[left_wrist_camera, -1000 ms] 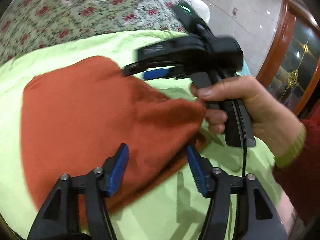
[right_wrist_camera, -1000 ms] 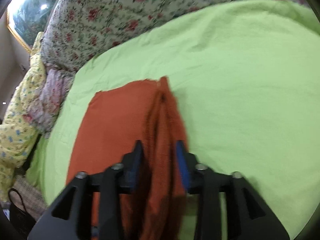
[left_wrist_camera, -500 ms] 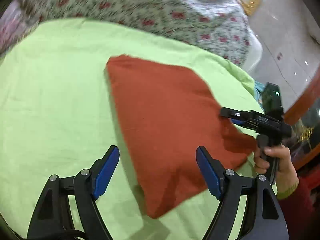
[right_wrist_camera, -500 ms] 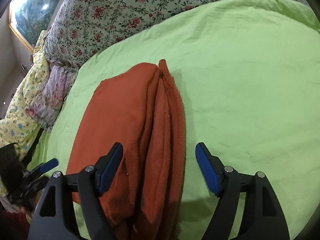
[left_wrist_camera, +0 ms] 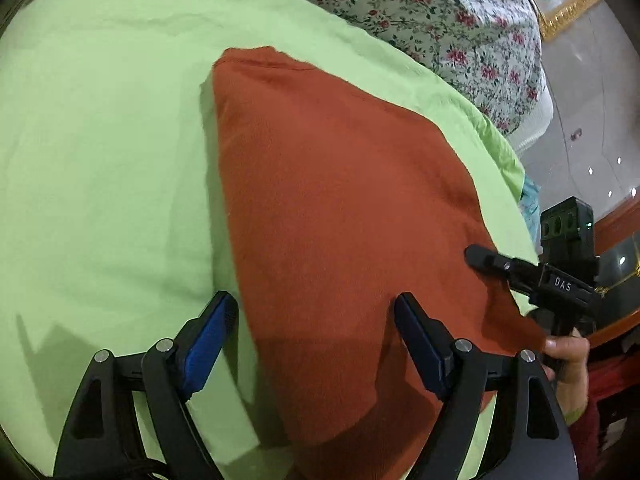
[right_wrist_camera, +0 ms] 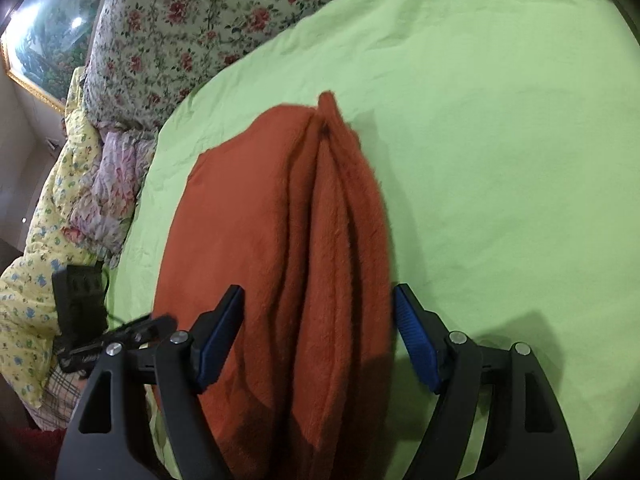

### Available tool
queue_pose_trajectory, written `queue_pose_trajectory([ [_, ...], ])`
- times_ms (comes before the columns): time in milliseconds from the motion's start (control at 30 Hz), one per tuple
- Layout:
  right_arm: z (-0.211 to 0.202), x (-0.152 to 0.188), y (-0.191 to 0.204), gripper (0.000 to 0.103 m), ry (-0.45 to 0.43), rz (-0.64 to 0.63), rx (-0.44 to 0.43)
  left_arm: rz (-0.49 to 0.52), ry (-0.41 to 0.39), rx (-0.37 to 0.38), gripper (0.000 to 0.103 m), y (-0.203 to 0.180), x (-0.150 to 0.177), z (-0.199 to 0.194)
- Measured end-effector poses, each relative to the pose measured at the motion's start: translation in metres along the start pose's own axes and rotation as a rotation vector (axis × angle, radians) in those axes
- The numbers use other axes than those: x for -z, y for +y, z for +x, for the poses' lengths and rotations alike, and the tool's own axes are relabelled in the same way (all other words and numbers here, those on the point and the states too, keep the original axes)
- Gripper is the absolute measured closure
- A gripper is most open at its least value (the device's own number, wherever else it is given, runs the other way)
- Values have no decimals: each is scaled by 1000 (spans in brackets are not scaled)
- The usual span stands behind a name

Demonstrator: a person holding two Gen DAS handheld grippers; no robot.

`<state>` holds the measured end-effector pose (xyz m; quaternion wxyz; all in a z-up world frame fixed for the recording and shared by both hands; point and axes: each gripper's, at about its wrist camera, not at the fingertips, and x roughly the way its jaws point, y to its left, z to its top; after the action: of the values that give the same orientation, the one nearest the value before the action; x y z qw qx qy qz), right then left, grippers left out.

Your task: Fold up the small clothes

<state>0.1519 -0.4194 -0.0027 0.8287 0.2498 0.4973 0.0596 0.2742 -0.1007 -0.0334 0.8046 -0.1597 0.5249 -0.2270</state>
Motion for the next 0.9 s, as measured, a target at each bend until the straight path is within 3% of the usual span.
queue_pose_trajectory([
  [33,2,1,1,55,12,2,-12,17,-8,-14,32,-4,-1,2],
  [67,6,4,1,66,29,20,-49,42,-18,-24,48,-9,-4,3],
  [167,6,9,6,71,8,30,-44,77,-39,-25,72,-15,-4,-1],
  [233,1,11,12,73,-17,31,-33,84,-58,-1,78,-15,-3,-13],
  [333,-12,17,28,75,-70,36,-51,88,-79,27,80,-11,4,-40],
  [533,-13,39,89,79,-108,-30,-143,134,-181,-24,80,14,27,-124],
  [700,19,58,146,80,-85,-66,-261,96,-220,-71,80,65,43,-185],
  [900,74,79,198,80,-25,-65,-366,90,-229,-135,80,118,65,-224],
])
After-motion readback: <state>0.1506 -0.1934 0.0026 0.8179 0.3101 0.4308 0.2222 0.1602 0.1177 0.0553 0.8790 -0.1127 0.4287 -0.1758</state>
